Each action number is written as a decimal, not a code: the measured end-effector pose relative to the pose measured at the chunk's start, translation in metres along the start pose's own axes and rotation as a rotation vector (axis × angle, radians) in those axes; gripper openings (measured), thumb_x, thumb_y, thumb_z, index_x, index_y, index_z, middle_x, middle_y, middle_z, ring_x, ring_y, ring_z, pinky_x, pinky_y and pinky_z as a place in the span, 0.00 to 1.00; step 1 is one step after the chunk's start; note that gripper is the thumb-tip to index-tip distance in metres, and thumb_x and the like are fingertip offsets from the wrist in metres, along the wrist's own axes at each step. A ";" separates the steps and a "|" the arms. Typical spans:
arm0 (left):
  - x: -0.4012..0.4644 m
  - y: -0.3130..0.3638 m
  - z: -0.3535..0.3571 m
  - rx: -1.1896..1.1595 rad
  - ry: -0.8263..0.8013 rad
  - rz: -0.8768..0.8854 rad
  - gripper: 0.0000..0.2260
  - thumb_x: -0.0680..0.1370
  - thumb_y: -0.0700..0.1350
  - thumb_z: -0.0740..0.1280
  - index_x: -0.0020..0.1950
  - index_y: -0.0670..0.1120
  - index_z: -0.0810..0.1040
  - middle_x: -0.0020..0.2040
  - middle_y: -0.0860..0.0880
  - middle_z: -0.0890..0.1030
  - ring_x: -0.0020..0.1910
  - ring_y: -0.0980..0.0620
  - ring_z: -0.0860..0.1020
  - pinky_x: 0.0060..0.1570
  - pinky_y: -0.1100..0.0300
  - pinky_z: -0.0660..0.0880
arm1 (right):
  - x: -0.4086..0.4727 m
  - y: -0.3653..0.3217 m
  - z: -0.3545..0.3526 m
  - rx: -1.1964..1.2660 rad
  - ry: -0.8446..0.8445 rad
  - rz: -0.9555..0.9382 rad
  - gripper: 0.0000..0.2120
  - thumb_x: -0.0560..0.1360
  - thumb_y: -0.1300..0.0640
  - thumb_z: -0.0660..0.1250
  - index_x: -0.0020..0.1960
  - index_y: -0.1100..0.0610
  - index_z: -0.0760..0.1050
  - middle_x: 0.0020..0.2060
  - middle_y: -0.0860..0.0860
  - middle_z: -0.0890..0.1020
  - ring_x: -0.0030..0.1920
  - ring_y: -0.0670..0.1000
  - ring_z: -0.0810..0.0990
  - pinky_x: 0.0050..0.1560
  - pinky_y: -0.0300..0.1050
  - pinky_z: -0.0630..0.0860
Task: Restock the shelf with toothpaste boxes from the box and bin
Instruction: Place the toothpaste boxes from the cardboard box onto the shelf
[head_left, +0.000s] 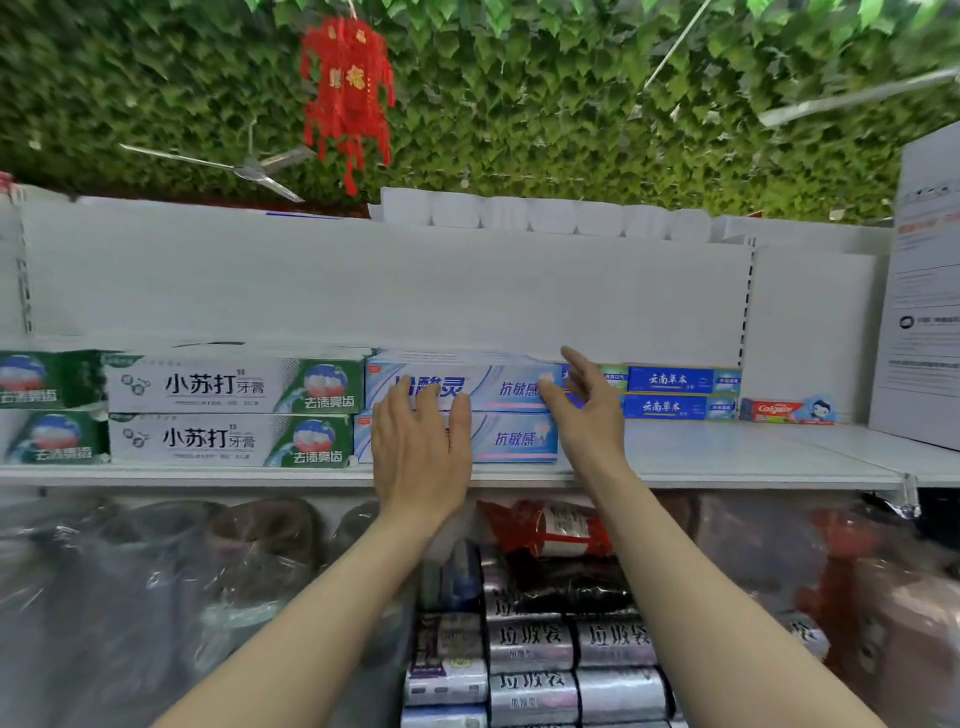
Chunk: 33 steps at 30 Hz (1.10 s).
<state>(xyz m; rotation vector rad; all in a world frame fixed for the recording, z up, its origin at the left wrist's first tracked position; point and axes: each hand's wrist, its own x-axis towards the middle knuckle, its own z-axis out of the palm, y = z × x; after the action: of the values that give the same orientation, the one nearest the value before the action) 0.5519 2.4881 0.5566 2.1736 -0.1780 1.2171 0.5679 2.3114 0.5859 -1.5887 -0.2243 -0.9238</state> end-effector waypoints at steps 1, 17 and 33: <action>0.000 0.000 0.000 0.002 0.000 0.001 0.35 0.78 0.64 0.43 0.68 0.41 0.73 0.73 0.37 0.68 0.73 0.39 0.63 0.74 0.43 0.58 | -0.004 0.002 0.002 -0.058 0.050 -0.058 0.20 0.79 0.54 0.70 0.69 0.46 0.74 0.63 0.45 0.78 0.65 0.44 0.74 0.64 0.36 0.72; 0.017 0.003 0.005 0.266 -0.071 -0.037 0.37 0.79 0.63 0.38 0.70 0.42 0.72 0.71 0.41 0.74 0.71 0.43 0.69 0.78 0.46 0.48 | -0.029 0.005 0.023 -0.341 -0.031 -0.128 0.23 0.84 0.49 0.57 0.77 0.52 0.63 0.62 0.42 0.79 0.70 0.50 0.66 0.68 0.47 0.64; -0.007 0.010 -0.013 0.154 -0.072 -0.109 0.35 0.80 0.64 0.44 0.72 0.41 0.70 0.73 0.40 0.69 0.75 0.40 0.63 0.75 0.44 0.56 | -0.050 -0.007 0.014 -0.176 -0.018 -0.064 0.20 0.84 0.48 0.56 0.75 0.51 0.66 0.63 0.47 0.78 0.64 0.43 0.66 0.62 0.42 0.62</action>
<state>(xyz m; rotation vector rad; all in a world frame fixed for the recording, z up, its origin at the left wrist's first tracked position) 0.5347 2.4862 0.5606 2.3287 0.0045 1.1248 0.5371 2.3435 0.5585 -1.7608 -0.2126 -1.0013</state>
